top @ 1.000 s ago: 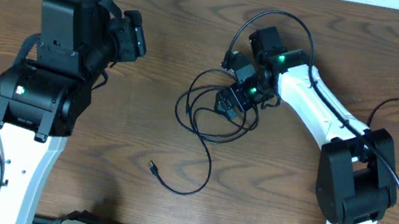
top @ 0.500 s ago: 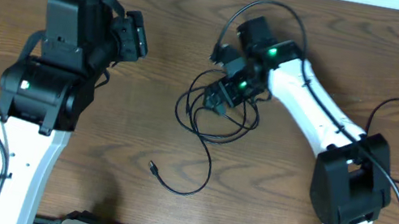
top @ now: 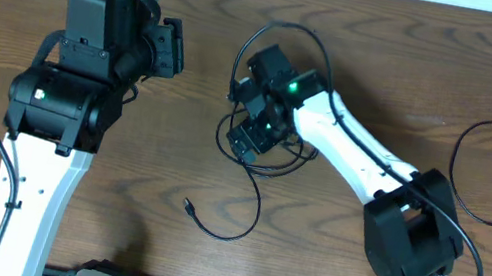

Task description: Untangle cables

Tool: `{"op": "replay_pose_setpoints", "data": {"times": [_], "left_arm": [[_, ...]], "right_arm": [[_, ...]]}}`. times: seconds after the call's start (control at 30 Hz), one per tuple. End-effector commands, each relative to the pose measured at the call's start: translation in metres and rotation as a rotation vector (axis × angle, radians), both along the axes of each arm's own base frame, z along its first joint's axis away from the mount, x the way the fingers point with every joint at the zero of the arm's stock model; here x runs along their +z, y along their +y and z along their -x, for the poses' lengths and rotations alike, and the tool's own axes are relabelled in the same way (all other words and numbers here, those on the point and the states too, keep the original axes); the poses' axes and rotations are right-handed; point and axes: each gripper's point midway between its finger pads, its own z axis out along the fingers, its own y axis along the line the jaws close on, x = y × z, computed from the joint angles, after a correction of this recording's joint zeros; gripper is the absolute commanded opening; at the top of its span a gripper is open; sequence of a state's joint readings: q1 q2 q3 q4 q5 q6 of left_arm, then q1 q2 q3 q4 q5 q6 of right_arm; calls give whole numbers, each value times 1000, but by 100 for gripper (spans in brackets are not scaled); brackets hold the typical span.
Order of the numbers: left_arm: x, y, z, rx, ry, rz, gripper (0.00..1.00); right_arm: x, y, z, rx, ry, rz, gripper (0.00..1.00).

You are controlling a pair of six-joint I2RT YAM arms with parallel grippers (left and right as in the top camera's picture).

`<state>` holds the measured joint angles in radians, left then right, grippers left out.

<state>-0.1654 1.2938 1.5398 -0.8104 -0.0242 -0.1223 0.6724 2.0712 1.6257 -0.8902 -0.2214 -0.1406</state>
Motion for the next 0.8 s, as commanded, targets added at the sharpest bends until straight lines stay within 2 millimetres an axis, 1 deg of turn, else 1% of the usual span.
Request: {"op": "replay_pose_setpoints", "data": {"times": [0.0, 0.1, 0.2, 0.37, 0.6, 0.67, 0.77], "left_arm": [[-2, -1, 6, -21, -6, -8, 66], [-4, 0, 8, -21, -9, -8, 65], [-3, 1, 11, -23, -15, -10, 65], [0, 1, 12, -23, -27, -8, 65], [2, 0, 13, -25, -30, -5, 65], [4, 0, 15, -26, -37, -4, 65], [9, 1, 18, -25, -53, -1, 65]], "right_arm": [[-16, -4, 5, -6, -27, 46, 99], [-25, 1, 9, 16, -52, 52, 99], [-36, 5, 18, 49, -56, 56, 99], [-42, 6, 29, 70, -35, 59, 99], [-50, 0, 37, 83, -18, 78, 99], [-53, -2, 40, 115, -16, 89, 99], [-57, -10, 38, 135, -38, 128, 99]]}}
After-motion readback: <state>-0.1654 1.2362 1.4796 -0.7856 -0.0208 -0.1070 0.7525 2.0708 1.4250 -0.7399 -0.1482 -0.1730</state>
